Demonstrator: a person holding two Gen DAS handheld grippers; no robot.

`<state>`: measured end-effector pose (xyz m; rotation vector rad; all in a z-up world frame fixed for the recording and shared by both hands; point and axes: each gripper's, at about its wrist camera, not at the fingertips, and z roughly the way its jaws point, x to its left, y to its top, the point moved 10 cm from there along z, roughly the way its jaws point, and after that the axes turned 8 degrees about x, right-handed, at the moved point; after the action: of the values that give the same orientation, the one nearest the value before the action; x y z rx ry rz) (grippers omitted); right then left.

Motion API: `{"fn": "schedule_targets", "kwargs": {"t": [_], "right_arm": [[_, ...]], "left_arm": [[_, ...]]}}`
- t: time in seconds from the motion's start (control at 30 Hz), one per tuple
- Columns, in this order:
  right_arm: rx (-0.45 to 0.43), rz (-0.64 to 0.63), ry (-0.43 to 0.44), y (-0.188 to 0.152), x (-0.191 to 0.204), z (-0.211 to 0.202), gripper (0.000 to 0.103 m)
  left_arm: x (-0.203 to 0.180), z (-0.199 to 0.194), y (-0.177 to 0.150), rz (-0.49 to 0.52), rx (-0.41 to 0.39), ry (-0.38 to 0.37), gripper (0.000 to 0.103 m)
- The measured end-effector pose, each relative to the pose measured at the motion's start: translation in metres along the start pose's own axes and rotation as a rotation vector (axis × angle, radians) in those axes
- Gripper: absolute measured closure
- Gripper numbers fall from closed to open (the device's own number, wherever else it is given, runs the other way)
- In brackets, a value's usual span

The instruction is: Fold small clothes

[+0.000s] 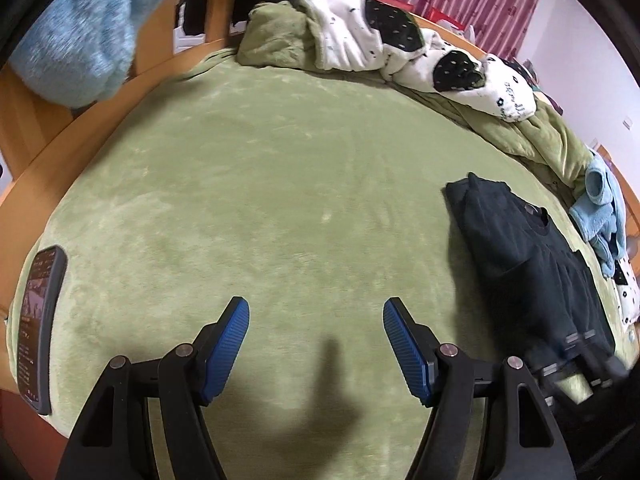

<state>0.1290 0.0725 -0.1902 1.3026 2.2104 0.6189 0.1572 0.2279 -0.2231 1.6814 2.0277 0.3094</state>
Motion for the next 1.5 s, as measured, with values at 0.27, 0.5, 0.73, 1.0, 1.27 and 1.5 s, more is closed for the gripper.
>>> {"fn": "schedule_targets", "kwargs": {"t": [0.27, 0.5, 0.73, 1.0, 1.27, 1.5], "right_arm": [[-0.115, 0.223, -0.1, 0.012, -0.12, -0.074, 0.086], [-0.124, 0.416, -0.162, -0.03, -0.236, -0.12, 0.087], [-0.085, 0.625, -0.208, -0.123, -0.346, -0.139, 0.088], [0.058, 0.796, -0.07, -0.233, -0.387, -0.104, 0.084], [-0.013, 0.736, -0.155, -0.231, -0.414, -0.13, 0.05], [0.063, 0.727, 0.027, -0.216, -0.411, -0.076, 0.043]], "left_arm": [[-0.088, -0.006, 0.01, 0.104, -0.007, -0.035, 0.035], [-0.187, -0.009, 0.01, 0.209, -0.019, -0.097, 0.035], [-0.28, 0.003, -0.001, 0.271, -0.007, -0.191, 0.035], [-0.356, 0.03, -0.025, 0.354, 0.054, -0.238, 0.035], [-0.384, 0.041, -0.027, 0.393, 0.066, -0.227, 0.035], [-0.39, 0.045, -0.025, 0.375, 0.062, -0.241, 0.035]]}}
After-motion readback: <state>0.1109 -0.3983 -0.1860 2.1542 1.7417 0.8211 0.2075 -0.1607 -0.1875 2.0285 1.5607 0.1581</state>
